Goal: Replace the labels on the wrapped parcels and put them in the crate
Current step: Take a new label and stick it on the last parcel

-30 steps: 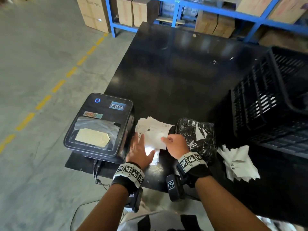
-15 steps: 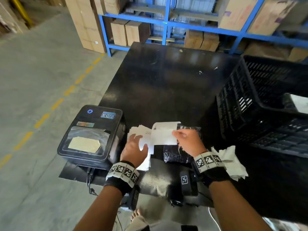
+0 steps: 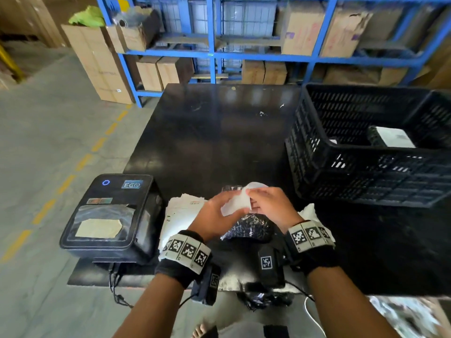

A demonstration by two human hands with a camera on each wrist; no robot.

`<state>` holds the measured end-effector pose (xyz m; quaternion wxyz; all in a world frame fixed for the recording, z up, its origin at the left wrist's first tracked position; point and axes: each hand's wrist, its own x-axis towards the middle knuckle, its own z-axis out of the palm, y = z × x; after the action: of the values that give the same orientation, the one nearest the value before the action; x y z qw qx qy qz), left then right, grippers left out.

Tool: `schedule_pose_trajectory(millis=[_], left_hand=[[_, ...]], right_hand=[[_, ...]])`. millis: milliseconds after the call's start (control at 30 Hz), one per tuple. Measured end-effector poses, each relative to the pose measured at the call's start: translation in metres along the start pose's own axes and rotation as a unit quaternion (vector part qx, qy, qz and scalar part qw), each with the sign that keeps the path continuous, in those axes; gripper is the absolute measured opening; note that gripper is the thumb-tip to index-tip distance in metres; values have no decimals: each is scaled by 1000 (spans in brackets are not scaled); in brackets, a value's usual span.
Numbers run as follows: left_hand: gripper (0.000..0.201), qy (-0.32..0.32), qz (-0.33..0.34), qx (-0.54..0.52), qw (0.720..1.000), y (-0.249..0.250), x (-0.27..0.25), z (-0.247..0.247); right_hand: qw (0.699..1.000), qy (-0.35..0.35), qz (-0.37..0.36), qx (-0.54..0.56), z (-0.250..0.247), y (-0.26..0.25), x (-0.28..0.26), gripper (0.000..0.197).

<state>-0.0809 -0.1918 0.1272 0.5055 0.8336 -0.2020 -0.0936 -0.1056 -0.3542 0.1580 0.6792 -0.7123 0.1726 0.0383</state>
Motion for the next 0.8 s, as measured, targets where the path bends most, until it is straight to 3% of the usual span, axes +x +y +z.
schedule_pose_trajectory(millis=[167,367,533,800], left_hand=[[43,-37,16,-42,998,11,0,5],[44,-45,53,-75,995,11,2,5],[39,-50,62,-87,993,13,3,1],[39,-51,53,-96,993,11,4,2]], right_hand=[[999,15,1,51,-4,3,-1,12],[992,-25,8,125,-8,8,1,13],[994,-61,-14,95,-10,12,-2,11],[997,-50,-41,48,-8,10,-2,9]])
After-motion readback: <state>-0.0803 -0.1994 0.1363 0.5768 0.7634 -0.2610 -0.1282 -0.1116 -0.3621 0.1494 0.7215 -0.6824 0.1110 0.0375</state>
